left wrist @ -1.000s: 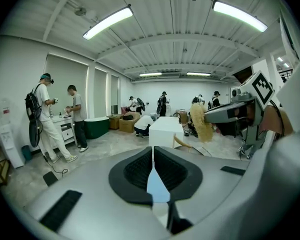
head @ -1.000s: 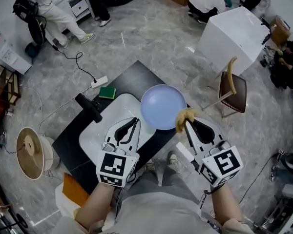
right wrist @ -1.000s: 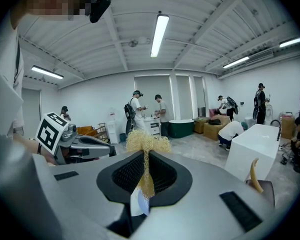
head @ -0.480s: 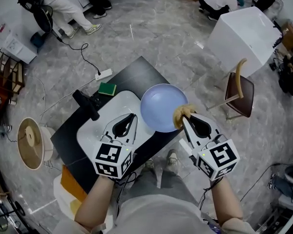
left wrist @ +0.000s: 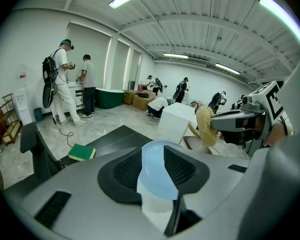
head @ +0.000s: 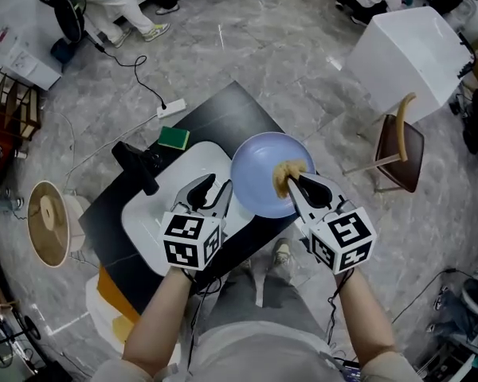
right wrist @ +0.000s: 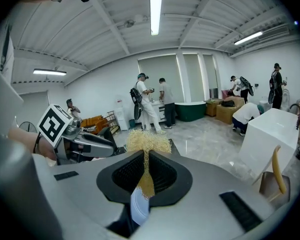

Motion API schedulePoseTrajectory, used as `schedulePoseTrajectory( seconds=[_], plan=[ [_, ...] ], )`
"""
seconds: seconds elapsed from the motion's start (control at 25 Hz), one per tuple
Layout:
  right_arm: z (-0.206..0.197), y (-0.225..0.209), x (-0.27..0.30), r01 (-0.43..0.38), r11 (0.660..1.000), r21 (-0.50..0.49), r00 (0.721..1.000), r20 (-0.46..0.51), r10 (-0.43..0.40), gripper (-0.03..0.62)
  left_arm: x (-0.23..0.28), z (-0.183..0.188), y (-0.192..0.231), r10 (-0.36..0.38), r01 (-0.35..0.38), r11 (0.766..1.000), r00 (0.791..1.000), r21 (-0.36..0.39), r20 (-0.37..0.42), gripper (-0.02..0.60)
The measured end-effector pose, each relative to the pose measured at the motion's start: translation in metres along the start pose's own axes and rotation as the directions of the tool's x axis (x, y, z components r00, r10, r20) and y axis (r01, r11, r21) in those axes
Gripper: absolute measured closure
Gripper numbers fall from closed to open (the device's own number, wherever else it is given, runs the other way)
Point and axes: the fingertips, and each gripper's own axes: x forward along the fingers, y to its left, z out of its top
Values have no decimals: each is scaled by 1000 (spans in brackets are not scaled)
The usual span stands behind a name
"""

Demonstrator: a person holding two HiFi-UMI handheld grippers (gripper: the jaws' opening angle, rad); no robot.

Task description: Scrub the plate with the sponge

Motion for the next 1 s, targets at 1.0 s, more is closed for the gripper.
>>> schedulePoseTrajectory(
  seconds=[1.0],
  plan=[
    [-143, 2, 125, -130, 991, -46, 925, -366, 104, 543, 106, -134, 24, -122, 8, 920, 956, -392, -267, 416]
  ],
)
